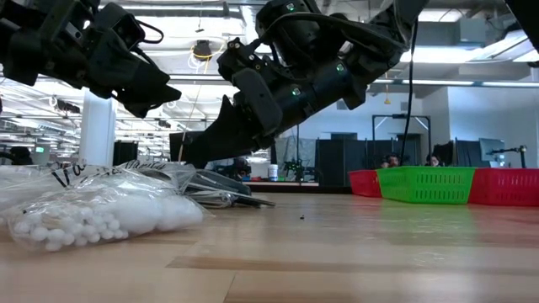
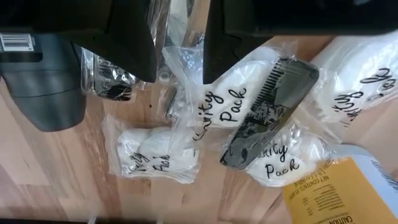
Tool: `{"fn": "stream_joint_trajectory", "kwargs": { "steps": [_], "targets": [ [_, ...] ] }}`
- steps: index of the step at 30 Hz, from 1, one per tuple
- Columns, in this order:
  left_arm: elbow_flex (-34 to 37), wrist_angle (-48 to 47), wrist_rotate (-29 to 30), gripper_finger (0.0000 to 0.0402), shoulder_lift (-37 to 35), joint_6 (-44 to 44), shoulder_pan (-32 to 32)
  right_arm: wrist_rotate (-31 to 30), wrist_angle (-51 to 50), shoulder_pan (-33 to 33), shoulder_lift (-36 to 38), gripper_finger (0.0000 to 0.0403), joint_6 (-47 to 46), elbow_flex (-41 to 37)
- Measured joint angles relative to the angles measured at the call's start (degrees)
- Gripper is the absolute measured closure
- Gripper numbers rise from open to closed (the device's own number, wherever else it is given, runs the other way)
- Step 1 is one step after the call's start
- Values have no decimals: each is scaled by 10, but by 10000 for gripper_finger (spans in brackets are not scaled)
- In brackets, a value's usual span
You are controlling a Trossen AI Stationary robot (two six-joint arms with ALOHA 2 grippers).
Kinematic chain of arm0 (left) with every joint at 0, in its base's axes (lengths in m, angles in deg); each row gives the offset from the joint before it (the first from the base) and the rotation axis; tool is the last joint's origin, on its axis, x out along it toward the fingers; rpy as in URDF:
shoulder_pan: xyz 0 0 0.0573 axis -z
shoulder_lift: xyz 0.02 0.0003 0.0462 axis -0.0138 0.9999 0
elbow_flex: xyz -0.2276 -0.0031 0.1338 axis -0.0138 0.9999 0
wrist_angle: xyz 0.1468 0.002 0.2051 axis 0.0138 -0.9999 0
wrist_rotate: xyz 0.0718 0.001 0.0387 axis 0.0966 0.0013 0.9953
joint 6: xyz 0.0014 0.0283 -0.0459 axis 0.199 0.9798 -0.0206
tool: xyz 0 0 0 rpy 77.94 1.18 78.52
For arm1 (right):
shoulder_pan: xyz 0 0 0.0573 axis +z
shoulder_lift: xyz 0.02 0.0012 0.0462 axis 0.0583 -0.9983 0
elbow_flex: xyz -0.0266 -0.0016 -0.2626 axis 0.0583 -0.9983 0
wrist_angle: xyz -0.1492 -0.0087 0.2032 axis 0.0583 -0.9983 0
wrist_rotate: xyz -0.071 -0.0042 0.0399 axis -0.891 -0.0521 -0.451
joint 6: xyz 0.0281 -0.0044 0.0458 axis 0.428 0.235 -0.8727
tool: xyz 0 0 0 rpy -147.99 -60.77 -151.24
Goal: Pick & Place Travel size toiletries
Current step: Put the white cotton pack into the top green bin
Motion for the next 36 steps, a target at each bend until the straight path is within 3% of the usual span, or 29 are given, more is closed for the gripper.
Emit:
{"fn": "stream_joint_trajectory", "kwargs": {
  "steps": [15, 21, 27, 32, 36],
  "targets": [
    [0, 0, 0, 224, 0, 0, 0, 0, 0, 3, -1, 280, -11, 0],
    [0, 0, 0, 224, 0, -3, 0, 8, 31, -6, -45, 280, -27, 15],
    [0, 0, 0, 224, 0, -2, 0, 15, -5, -9, -71, 283, -30, 51],
    [0, 0, 0, 224, 0, -2, 0, 16, -25, -9, -72, 312, -26, 59],
    [0, -1, 0, 224, 0, 1, 0, 19, -26, -13, -70, 368, -26, 59]
  ]
}}
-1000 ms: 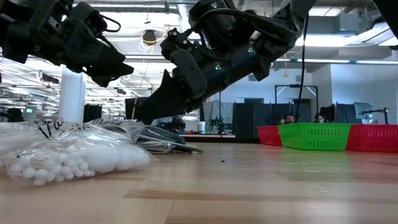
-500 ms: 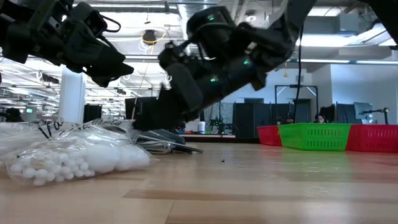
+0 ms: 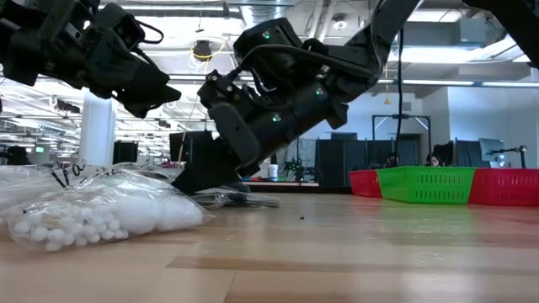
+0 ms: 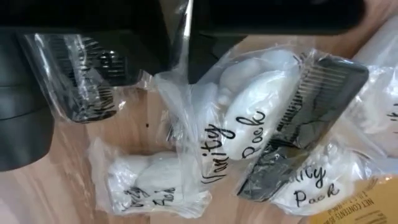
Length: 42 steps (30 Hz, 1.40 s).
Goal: Pick & Place Travel size toiletries
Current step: Put the white cotton pack into the top green bin
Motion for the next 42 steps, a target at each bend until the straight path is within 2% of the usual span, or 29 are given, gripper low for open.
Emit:
{"fn": "stream_joint_trajectory", "kwargs": {
  "steps": [2, 8, 15, 31, 42],
  "targets": [
    [0, 0, 0, 224, 0, 0, 0, 7, 0, -1, 0, 393, 1, 0],
    [0, 0, 0, 224, 0, 1, 0, 29, 0, -4, 0, 401, -3, 0],
    [0, 0, 0, 224, 0, 1, 0, 43, -6, -7, 5, 402, -4, 0],
    [0, 0, 0, 224, 0, 1, 0, 42, -84, -23, 125, 403, 48, 0],
    [0, 3, 0, 224, 0, 1, 0, 38, -101, -37, 139, 403, 57, 0]
  ]
}}
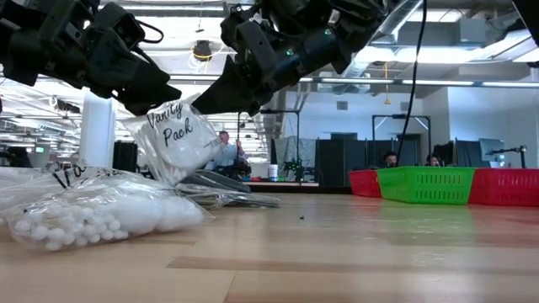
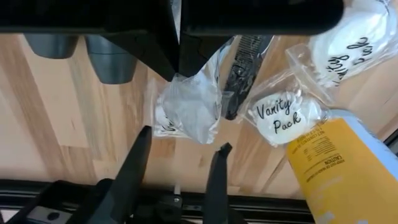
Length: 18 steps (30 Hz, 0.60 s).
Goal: Pick & Place Travel size toiletries
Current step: Put the white cotton pack into the top green bin
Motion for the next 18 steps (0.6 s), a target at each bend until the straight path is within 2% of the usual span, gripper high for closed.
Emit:
{"fn": "stream_joint_trajectory", "kwargs": {
  "steps": [18],
  "targets": [
    [0, 0, 3, 226, 0, -6, -1, -34, -17, 0, 59, 403, 21, 0]
  ]
}}
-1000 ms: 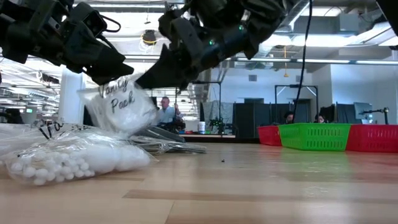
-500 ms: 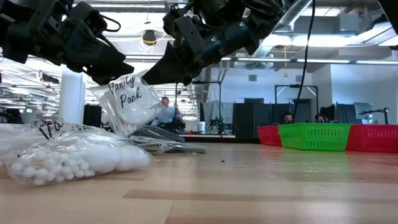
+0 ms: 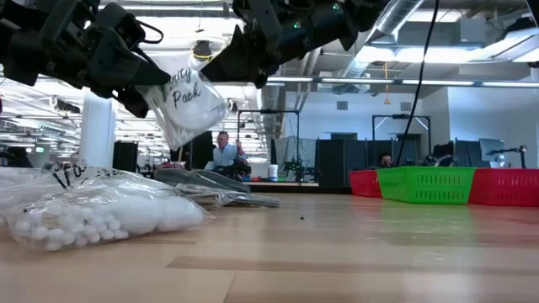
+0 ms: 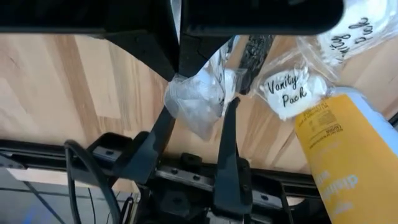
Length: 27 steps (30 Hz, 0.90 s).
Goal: Pick & Place Travel size toiletries
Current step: Put the white cotton pack into the top green bin
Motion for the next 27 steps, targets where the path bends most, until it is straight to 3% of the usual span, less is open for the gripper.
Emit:
{"fn": "stream_joint_trajectory", "kwargs": {
  "steps": [4, 11, 20, 27],
  "targets": [
    [0, 0, 0, 258, 0, 0, 0, 0, 2, 0, 0, 403, 0, 0],
    [0, -1, 27, 388, 0, 4, 0, -8, 7, 0, 0, 403, 5, 0],
    [0, -1, 30, 397, 0, 4, 0, -8, -4, -12, 8, 393, 18, 0],
    [0, -4, 56, 398, 0, 4, 0, -8, -65, -36, 55, 330, 25, 0]
  ]
}}
